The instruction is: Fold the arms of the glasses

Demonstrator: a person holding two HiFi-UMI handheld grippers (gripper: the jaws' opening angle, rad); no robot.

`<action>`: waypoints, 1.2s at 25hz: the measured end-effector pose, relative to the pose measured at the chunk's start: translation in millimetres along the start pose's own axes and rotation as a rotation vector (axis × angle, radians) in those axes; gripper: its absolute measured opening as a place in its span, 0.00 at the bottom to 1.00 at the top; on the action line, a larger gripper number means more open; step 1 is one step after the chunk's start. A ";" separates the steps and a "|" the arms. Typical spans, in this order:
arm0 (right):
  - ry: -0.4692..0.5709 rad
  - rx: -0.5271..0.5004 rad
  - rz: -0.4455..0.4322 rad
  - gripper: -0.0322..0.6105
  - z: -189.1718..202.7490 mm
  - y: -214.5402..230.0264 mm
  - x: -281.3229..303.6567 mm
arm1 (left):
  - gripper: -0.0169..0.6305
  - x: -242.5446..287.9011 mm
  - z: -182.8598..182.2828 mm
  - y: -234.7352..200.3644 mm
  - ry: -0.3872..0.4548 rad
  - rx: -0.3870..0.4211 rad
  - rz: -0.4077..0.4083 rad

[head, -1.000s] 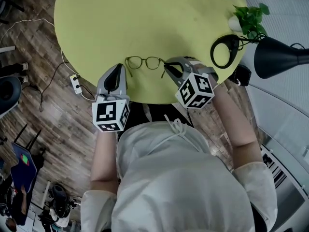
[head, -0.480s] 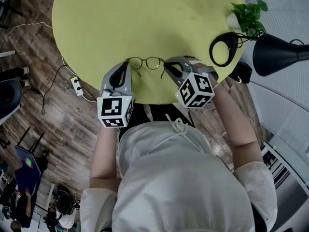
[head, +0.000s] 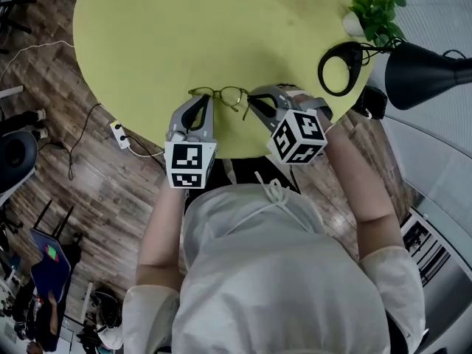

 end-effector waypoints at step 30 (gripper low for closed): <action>0.047 -0.054 -0.032 0.07 11.2 0.5 -6.5 | 0.04 24.9 23.3 8.3 -0.181 -0.031 0.019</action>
Point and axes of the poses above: the fingertips, and each gripper's own axes: x forward along the fingers, y to its right, z out of its underside, the point moved 9 cm from there along -x, backward along the fingers, and after that the axes turned 14 degrees about -z, right-handed, at the moved point
